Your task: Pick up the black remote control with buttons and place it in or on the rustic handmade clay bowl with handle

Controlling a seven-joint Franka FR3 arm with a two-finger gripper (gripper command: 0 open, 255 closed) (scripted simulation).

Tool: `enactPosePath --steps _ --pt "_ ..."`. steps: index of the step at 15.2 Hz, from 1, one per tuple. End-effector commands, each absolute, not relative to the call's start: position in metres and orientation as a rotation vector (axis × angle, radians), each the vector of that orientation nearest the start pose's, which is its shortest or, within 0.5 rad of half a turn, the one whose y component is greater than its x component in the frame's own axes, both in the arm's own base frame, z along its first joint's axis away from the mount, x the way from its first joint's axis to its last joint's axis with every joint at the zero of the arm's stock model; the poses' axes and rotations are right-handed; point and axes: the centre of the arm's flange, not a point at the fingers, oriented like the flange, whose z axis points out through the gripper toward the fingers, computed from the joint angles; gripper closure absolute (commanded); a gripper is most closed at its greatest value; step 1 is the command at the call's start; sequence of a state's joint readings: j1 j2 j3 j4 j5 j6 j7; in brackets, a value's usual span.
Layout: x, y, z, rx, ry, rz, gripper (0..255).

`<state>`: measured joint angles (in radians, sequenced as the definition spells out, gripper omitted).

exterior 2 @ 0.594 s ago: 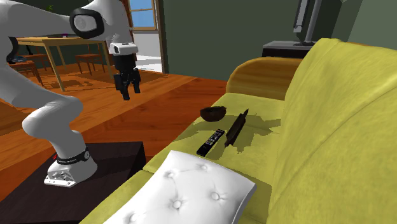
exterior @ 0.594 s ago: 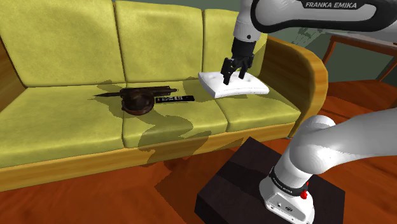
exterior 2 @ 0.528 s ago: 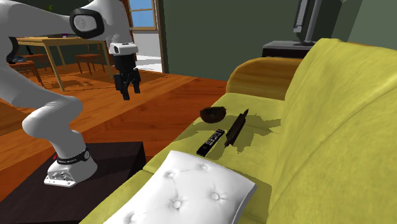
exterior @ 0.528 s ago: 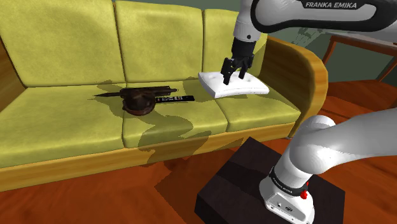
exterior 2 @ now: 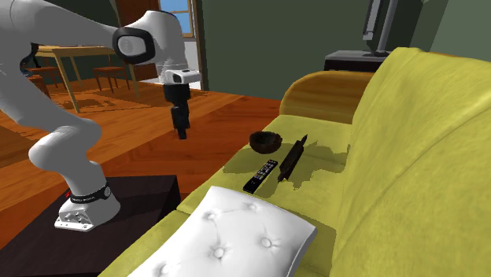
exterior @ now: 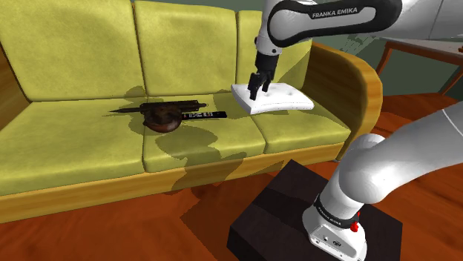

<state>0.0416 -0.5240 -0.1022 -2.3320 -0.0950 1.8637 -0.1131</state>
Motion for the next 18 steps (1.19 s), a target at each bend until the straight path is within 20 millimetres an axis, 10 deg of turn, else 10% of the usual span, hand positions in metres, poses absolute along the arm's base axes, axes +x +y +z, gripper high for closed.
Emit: enactPosePath --steps 1,18 --pt "0.426 -0.042 0.52 -3.173 -0.264 -0.073 0" --pt "0.624 -0.028 0.409 -2.923 -1.191 0.001 0"
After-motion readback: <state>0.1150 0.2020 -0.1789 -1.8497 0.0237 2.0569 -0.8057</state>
